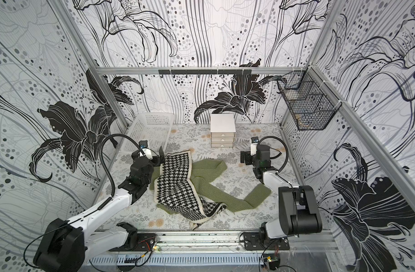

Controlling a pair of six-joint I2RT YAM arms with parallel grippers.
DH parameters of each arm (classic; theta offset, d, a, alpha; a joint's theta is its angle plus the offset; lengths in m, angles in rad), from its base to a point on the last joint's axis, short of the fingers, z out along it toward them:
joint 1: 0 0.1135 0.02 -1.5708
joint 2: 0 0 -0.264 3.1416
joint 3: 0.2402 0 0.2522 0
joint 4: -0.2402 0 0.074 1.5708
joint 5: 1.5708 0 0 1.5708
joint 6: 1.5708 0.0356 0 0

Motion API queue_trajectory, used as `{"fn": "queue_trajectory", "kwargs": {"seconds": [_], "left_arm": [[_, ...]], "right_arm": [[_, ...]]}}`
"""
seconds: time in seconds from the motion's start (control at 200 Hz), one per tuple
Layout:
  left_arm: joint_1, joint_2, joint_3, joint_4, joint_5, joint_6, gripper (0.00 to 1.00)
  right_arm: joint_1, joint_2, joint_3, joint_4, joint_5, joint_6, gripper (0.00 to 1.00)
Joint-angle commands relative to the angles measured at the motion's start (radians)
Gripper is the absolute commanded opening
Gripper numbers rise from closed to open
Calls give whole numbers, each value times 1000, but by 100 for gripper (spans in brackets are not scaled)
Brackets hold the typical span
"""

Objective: Roll up the scarf and place it into the basket
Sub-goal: Flatten out the scarf at the center of the board.

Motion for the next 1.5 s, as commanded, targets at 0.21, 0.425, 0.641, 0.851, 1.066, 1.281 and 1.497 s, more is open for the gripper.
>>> {"fn": "queue_trajectory", "kwargs": {"seconds": [0.21, 0.425, 0.641, 0.851, 1.066, 1.281, 1.497], "left_arm": [[-107, -80, 279, -889, -108, -410, 100], [-19, -77, 348, -943, 75, -459, 100], [478, -30, 357, -931, 623, -541, 99], [551, -23, 429, -1037, 515, -507, 100], [657, -21, 414, -1019, 611, -475, 100], [746, 19, 446, -1022, 688, -435, 99], [772, 42, 435, -996, 751, -428, 99]], "right_arm": [[314, -345, 65, -699, -136, 151, 100], [480, -574, -22, -728, -365, 325, 100], [538, -291, 128, -535, -410, 295, 100], [576, 201, 566, -620, -279, 207, 97], [615, 643, 1064, -840, -23, 158, 91], [631, 983, 1552, -1080, 102, 113, 92], [631, 1202, 1890, -1206, -41, 31, 94]]}}
